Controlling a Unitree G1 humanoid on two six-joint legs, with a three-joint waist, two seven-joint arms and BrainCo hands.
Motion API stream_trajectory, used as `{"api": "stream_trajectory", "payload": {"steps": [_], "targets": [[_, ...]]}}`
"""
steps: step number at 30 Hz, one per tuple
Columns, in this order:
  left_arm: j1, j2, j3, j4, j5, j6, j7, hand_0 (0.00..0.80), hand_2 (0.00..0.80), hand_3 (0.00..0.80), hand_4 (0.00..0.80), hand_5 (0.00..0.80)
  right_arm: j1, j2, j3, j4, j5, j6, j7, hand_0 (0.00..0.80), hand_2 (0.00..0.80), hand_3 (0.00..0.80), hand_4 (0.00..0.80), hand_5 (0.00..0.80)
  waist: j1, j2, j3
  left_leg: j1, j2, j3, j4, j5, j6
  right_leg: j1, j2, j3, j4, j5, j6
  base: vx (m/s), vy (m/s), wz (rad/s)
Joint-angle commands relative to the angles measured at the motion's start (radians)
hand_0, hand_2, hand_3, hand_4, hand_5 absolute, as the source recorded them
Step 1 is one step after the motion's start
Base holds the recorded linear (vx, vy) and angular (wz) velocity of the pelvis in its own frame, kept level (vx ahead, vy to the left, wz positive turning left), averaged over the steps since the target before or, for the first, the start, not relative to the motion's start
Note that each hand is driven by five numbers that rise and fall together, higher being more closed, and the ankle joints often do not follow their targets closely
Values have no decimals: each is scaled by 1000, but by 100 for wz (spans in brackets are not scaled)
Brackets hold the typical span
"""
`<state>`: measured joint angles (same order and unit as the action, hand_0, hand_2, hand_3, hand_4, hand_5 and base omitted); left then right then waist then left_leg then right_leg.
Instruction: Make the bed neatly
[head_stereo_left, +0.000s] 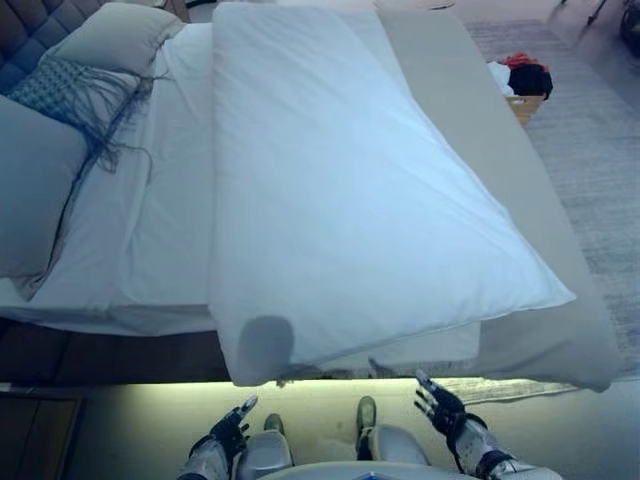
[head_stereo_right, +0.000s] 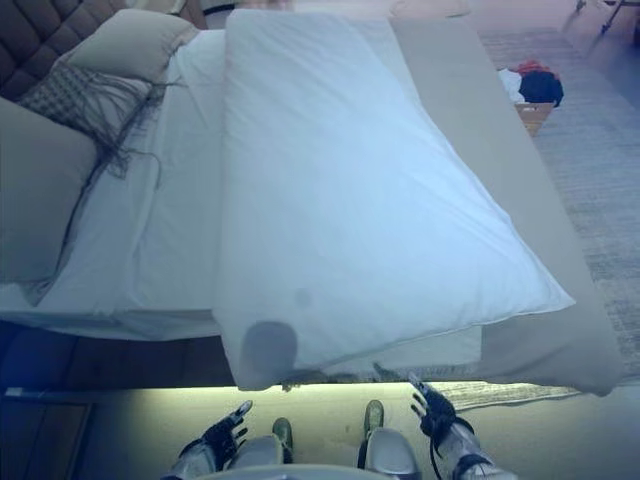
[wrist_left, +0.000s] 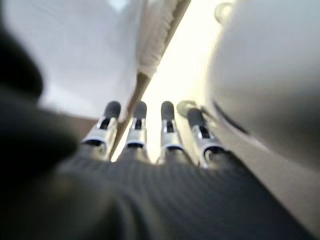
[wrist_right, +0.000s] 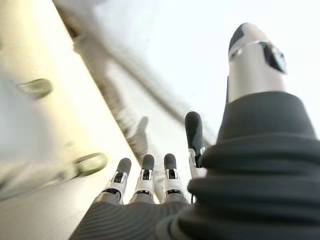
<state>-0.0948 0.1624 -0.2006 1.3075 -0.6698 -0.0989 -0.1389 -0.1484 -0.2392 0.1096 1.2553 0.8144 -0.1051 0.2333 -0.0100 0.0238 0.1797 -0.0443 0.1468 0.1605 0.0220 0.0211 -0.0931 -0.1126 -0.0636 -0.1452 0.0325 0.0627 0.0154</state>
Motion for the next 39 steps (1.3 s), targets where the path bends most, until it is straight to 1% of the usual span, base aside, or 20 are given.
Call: {"api": "stream_trajectory", "payload": {"steps": [1,4,6,11,12,13,16,17,18,19,22,23,26,28,32,33,36,39], "targets": [[-79,-2,-26,27,52,-12,-21,0,0,0,0,0,-28,18,11,2,68,-51,6,0,0,0,0,0,7,-30,8,-43,-25,-30,-20,52,1,35,-122,-63,-3,11,106,28,111,0],[-79,11,-28,18,38,-10,-7,0,0,0,0,0,-50,26,9,-13,159,-52,58,0,0,0,0,0,11,-22,24,-44,-42,-24,-4,32,9,27,-145,-62,-7,18,119,3,83,-1],[-92,22,-31,19,31,-15,-4,0,0,0,0,0,-83,27,10,-30,209,-40,76,0,0,0,0,0,15,-19,48,-80,-44,-21,33,25,6,5,-158,-60,7,15,121,-107,36,-3],[-137,38,-33,12,-33,-42,-15,0,0,0,0,0,-182,30,12,-39,342,13,119,0,0,0,0,0,22,-15,107,-199,-50,-26,145,5,2,-70,-180,-45,55,7,111,-130,16,9],[-155,40,-35,7,-62,-53,-22,0,0,0,0,0,-212,29,14,-42,370,34,152,0,0,0,0,0,22,-15,128,-239,-50,-28,181,-1,-1,-101,-187,-41,75,6,107,-141,17,4],[-166,42,-36,4,-81,-58,-28,0,0,0,0,0,-226,27,15,-41,373,37,157,0,0,0,0,0,22,-14,136,-262,-50,-29,202,-6,-2,-121,-191,-40,87,5,105,-158,19,4],[-201,42,-34,-18,-213,-75,-87,0,0,0,0,0,-281,12,11,-41,416,46,145,0,0,0,0,0,17,-6,174,-345,-58,-43,276,-23,-1,-208,-203,-26,152,-1,98,-129,35,4],[-211,41,-28,-30,-230,-87,-105,0,0,0,0,0,-295,4,6,-41,420,58,143,0,0,0,0,0,15,-4,186,-367,-61,-45,298,-30,2,-234,-206,-21,172,-4,96,-152,40,6],[-235,42,-39,-61,-270,-114,-121,0,0,0,0,0,-322,-12,2,-34,428,70,135,0,0,0,0,0,11,1,207,-409,-65,-49,332,-37,6,-284,-210,-15,208,-7,92,-116,28,6],[-239,41,-41,-64,-279,-119,-125,0,0,0,0,0,-327,-16,0,-31,430,73,131,0,0,0,0,0,13,4,207,-423,-62,-51,349,-49,6,-298,-209,-12,225,-17,92,-133,28,9],[-275,49,-52,-158,-357,-155,-125,0,0,0,0,0,-392,-56,-8,-16,441,98,94,0,0,0,0,0,14,16,239,-503,-83,-67,399,-65,20,-403,-210,14,299,-27,94,-132,7,9],[-279,50,-53,-169,-363,-159,-122,0,0,0,0,0,-399,-61,-9,-15,445,101,88,0,0,0,0,0,14,18,241,-514,-84,-68,405,-67,21,-416,-209,17,306,-29,94,-147,-13,8],[-308,57,-65,-249,-398,-197,-94,0,0,0,0,0,-448,-100,-11,-13,464,121,54,0,0,0,0,0,13,32,263,-579,-91,-74,445,-76,27,-493,-199,30,362,-38,89,-139,-1,7],[-317,59,-77,-295,-430,-220,-76,0,0,0,0,0,-472,-128,-11,-13,467,138,47,0,0,0,0,0,14,43,274,-618,-95,-88,479,-82,34,-541,-193,39,409,-51,82,-101,23,1],[-330,66,-87,-354,-455,-236,-55,0,0,0,0,0,-506,-163,-10,-14,468,155,29,0,0,0,0,0,15,58,281,-682,-87,-92,543,-98,41,-615,-194,47,488,-73,69,-49,9,-6],[-329,69,-92,-364,-464,-241,-56,0,0,0,0,0,-510,-172,-9,-14,466,160,32,0,0,0,0,0,17,63,280,-690,-80,-101,575,-138,37,-627,-191,56,530,-113,73,57,-3,3],[-329,74,-99,-398,-482,-257,-44,0,0,0,0,0,-530,-199,-10,-12,461,169,31,0,0,0,0,0,17,74,285,-738,-69,-103,629,-155,39,-678,-188,68,597,-135,64,10,2,5],[-324,79,-104,-432,-496,-263,-41,0,0,0,0,0,-542,-224,-14,-17,465,158,46,0,0,0,0,0,18,80,287,-770,-62,-104,668,-167,45,-710,-189,70,644,-149,56,0,0,0]]}}
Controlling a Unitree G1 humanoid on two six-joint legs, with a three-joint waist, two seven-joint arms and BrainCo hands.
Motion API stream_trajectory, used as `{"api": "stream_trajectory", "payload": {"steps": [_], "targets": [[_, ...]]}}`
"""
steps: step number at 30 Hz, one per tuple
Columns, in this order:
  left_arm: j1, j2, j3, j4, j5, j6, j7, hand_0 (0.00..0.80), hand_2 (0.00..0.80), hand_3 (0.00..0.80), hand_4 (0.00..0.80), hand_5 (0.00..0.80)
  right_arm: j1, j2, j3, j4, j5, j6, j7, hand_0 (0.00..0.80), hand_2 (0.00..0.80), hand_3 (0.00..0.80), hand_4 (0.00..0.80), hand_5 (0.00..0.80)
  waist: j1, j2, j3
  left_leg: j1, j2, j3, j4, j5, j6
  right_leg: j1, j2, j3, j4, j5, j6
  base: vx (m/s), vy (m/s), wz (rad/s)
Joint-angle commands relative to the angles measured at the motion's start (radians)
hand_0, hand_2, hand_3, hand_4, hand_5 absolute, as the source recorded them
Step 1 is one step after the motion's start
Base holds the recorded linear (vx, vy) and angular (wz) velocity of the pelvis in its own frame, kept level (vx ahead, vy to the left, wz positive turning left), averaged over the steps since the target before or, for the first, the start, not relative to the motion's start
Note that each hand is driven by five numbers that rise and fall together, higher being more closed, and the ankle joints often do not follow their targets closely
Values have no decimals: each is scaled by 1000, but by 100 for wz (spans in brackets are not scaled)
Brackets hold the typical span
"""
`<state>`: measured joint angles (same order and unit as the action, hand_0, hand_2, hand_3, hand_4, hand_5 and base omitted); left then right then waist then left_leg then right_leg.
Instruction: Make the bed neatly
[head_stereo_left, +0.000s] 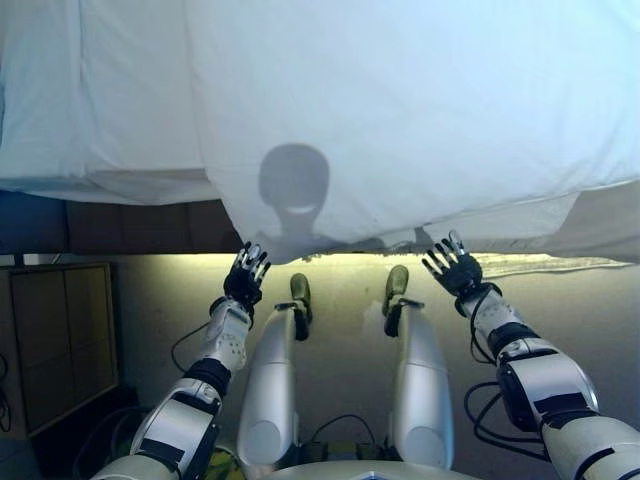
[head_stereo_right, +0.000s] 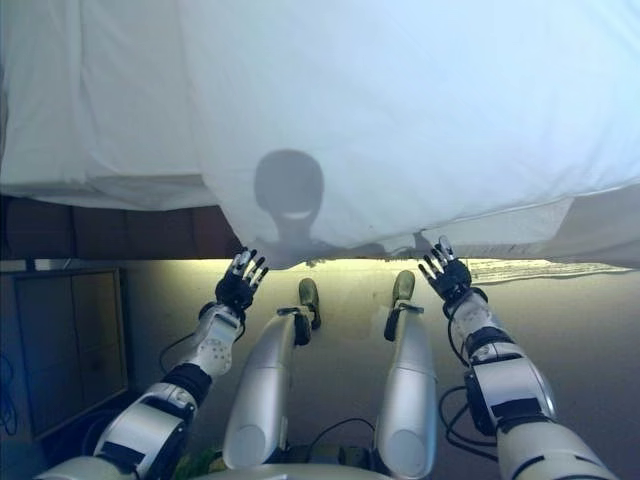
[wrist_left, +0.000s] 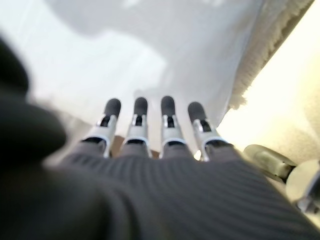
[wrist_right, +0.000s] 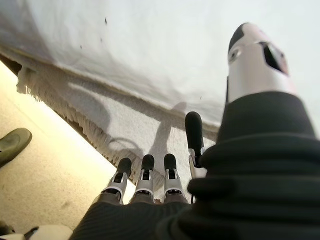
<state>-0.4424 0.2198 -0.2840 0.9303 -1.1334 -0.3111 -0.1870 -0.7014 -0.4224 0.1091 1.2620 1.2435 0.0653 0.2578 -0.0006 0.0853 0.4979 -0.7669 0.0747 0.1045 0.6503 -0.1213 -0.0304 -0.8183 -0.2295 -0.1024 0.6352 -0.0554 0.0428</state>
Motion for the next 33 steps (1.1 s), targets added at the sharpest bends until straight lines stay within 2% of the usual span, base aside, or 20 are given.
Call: {"api": "stream_trajectory", "payload": {"steps": [1,6,14,20,25,33], "targets": [[28,26,-19,-63,-36,-53,9,0,0,0,0,0,5,-50,-13,-29,33,-21,27,0,0,0,0,0,12,19,-31,-57,11,-48,53,-30,-16,-14,-24,27,58,-35,27,0,0,0],[47,60,-5,-104,-52,-46,7,0,0,0,0,0,-32,-95,-12,-61,46,-40,66,0,0,0,0,0,27,19,-29,-102,22,-53,117,-48,-9,-56,-30,28,124,-50,20,5,-54,3],[105,114,29,-167,-70,-60,-70,0,0,0,0,0,-130,-207,-3,-89,-2,46,53,0,0,0,0,0,57,19,-21,-174,31,-71,183,-51,0,-126,-23,34,212,-63,5,25,-67,6],[148,153,37,-211,-81,-64,-87,0,0,0,0,0,-237,-295,17,-75,-9,95,52,0,0,0,0,0,82,17,-11,-206,31,-84,204,-46,3,-156,-22,28,254,-70,-4,23,-59,5],[185,179,54,-232,-83,-57,-93,0,0,0,0,0,-308,-350,32,-82,-1,95,51,0,0,0,0,0,98,13,-3,-212,26,-97,211,-40,4,-158,-18,20,267,-74,-11,27,-35,6],[226,189,69,-225,-67,-51,-123,0,0,0,0,0,-344,-387,33,-89,-40,98,93,0,0,0,0,0,105,8,2,-193,32,-100,222,-37,4,-139,-19,11,281,-76,-14,12,-5,-1]]}}
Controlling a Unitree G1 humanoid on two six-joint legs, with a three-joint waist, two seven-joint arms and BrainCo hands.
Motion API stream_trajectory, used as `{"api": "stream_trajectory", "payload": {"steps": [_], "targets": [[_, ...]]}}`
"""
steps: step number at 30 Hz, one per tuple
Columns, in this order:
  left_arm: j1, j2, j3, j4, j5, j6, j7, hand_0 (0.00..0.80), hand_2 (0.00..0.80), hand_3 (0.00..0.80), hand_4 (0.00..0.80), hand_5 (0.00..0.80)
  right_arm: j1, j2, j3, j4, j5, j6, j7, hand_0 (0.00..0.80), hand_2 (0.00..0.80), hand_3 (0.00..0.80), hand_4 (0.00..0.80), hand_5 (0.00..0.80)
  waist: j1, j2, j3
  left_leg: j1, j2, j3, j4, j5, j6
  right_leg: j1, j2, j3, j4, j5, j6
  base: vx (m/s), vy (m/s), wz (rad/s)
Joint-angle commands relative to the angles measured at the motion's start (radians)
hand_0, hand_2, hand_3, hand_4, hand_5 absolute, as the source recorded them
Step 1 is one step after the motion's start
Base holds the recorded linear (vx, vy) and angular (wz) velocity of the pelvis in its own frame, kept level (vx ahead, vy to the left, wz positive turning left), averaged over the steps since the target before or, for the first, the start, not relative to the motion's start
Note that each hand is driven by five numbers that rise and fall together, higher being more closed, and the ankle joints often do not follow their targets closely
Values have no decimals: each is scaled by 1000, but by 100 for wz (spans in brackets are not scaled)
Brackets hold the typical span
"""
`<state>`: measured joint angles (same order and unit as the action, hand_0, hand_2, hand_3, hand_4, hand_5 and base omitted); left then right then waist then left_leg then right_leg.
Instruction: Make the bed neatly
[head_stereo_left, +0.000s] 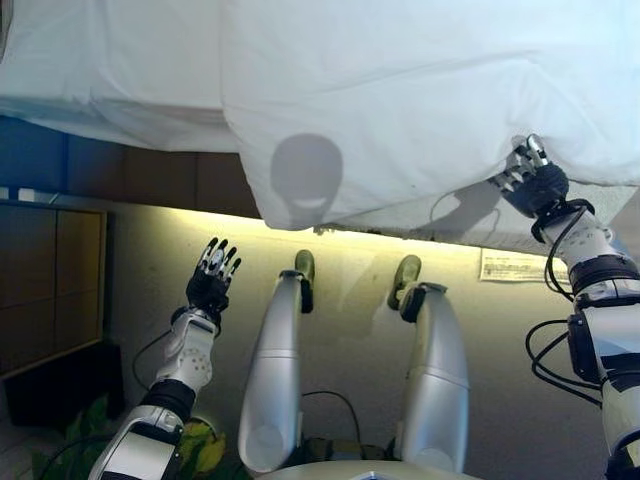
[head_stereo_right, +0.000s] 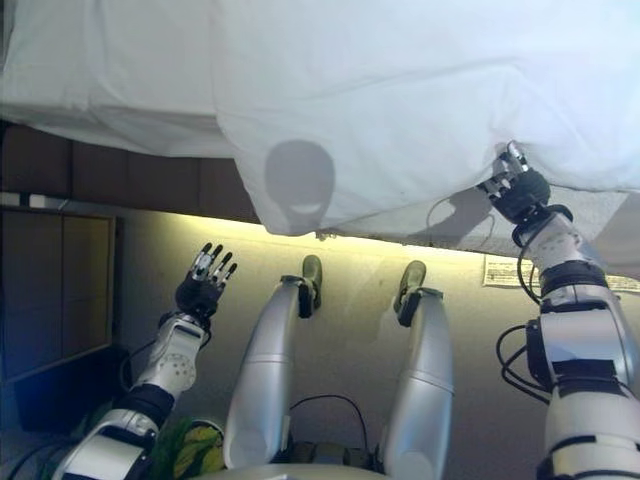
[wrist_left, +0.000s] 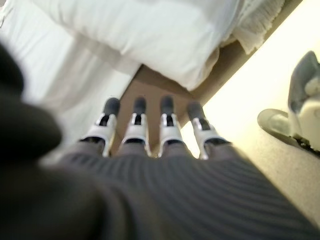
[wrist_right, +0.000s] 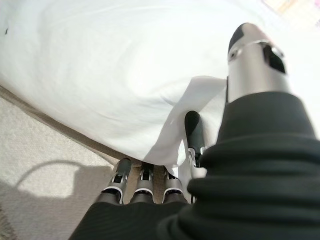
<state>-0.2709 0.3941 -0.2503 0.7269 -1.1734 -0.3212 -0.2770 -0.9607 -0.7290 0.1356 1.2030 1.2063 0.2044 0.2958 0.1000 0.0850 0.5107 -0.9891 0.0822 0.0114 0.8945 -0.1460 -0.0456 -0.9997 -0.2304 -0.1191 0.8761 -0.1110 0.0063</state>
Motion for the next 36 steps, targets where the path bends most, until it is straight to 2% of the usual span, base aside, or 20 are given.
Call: {"api": "stream_trajectory", "payload": {"steps": [1,2,12,18,24,30,35,36], "targets": [[58,11,33,-17,-22,-42,-37,0,0,0,0,0,-85,-82,8,-32,-12,-41,53,408,408,408,408,408,4,7,-12,36,27,-5,-24,-12,18,50,-18,27,37,-20,22,0,0,0],[62,7,28,-12,-19,-45,-39,0,0,0,0,0,-83,-82,9,-34,-10,-50,52,800,800,800,800,800,3,8,-13,43,28,-4,-28,-10,18,57,-17,27,32,-19,21,18,30,-1],[81,-11,8,-2,-3,-58,-40,0,0,0,0,0,-35,-73,-26,-24,-17,-51,92,800,800,800,800,800,-2,4,-20,143,40,13,-98,6,11,155,-19,13,-50,-4,31,11,17,-4],[73,-6,1,13,7,-38,-32,0,0,0,0,0,-44,-61,-19,-13,-16,-54,97,800,800,800,800,800,-3,1,-23,181,41,20,-126,7,5,189,-18,5,-80,-2,34,-24,2,2],[83,-23,-16,31,11,-33,-47,0,0,0,0,0,-15,-27,-12,-33,-5,-39,106,800,800,800,800,800,-4,-11,-44,274,32,32,-220,20,-8,279,-9,-8,-177,4,42,-21,32,-9],[48,-32,-36,34,-13,5,-37,0,0,0,0,0,33,38,-5,-40,3,-21,145,800,800,800,800,800,-5,-35,-89,401,27,54,-355,49,-28,409,-13,-40,-320,29,68,28,19,-6],[-19,-39,-30,27,-53,86,-13,0,0,0,0,0,75,114,12,-72,-2,-23,152,800,800,800,800,800,-7,-62,-129,512,25,73,-460,73,-39,529,-21,-74,-437,55,87,40,-11,-2],[-35,-41,-33,28,-62,93,-7,0,0,0,0,0,78,125,15,-74,-5,-25,154,800,800,800,800,800,-9,-67,-130,519,25,82,-479,106,-33,540,-27,-87,-462,87,80,0,0,0]]}}
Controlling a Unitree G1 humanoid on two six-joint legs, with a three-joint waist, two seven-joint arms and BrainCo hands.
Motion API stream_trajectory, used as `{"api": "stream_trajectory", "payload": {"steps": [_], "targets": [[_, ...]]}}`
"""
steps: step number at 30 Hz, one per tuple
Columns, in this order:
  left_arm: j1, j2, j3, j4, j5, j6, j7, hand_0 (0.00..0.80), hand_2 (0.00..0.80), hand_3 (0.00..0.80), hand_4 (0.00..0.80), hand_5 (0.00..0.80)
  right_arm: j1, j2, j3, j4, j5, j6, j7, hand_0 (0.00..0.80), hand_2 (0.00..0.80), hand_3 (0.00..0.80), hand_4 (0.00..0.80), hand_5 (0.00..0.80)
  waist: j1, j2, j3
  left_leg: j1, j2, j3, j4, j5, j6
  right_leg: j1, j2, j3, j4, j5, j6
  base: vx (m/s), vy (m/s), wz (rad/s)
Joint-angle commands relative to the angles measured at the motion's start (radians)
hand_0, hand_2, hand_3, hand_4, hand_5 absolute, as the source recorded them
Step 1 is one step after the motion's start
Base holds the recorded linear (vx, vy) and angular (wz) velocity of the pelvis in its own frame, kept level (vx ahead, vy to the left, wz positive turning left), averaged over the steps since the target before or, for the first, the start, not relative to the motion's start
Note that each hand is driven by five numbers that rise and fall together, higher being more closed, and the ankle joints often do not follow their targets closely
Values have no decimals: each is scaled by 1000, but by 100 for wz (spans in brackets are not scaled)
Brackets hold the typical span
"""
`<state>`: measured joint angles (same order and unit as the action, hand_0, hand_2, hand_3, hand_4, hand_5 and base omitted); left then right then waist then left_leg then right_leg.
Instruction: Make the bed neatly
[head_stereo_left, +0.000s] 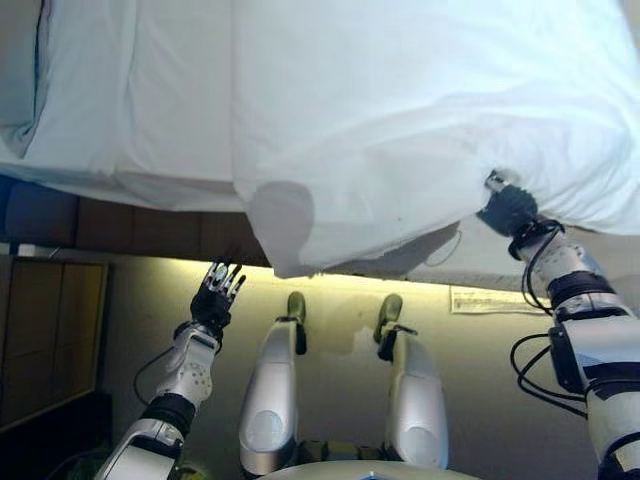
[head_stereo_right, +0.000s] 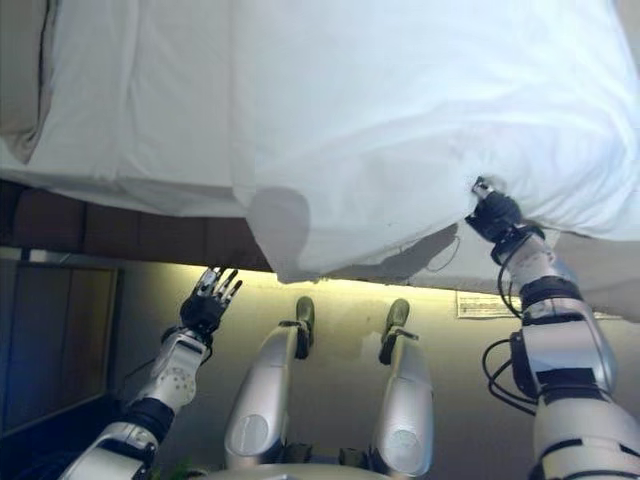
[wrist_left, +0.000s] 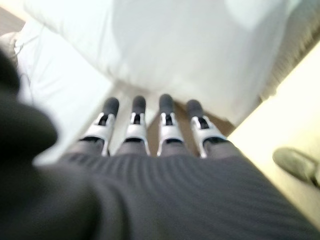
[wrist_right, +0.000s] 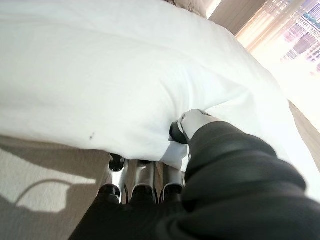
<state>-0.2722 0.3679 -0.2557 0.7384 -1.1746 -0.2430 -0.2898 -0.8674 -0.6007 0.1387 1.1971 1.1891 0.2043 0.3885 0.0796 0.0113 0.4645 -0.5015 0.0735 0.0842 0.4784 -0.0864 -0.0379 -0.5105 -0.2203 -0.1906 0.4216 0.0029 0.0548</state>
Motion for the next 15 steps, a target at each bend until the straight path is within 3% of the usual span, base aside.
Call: {"api": "stream_trajectory", "payload": {"steps": [1,5,7,13,15], "targets": [[-55,-19,-30,16,-63,29,25,0,0,0,0,0,-8,14,20,-78,21,-27,57,800,800,800,800,800,9,1,-90,56,33,11,-79,50,-42,76,-38,-19,-26,-22,36,0,0,0],[-116,-31,-37,29,-92,118,68,0,0,0,0,0,7,63,41,-122,38,-31,25,800,800,800,800,800,-2,-16,-115,130,40,17,-137,63,-48,151,-35,-29,-86,-8,46,113,-31,-6],[-146,-50,-47,45,-132,202,95,0,0,0,0,0,9,87,54,-150,35,-34,10,800,800,800,800,800,-10,-22,-129,169,44,20,-165,69,-53,193,-31,-35,-118,-3,49,149,4,-3],[-197,-126,-60,127,-445,472,66,0,0,0,0,0,10,122,78,-214,48,-36,-33,800,800,800,800,800,-39,-37,-155,242,59,26,-208,75,-63,268,-12,-35,-168,2,53,133,25,1],[-199,-148,-64,145,-504,530,77,0,0,0,0,0,9,132,80,-218,63,-38,-40,800,800,800,800,800,-39,-47,-160,258,63,27,-225,76,-63,284,-6,-36,-184,5,55,76,-41,-3]]}}
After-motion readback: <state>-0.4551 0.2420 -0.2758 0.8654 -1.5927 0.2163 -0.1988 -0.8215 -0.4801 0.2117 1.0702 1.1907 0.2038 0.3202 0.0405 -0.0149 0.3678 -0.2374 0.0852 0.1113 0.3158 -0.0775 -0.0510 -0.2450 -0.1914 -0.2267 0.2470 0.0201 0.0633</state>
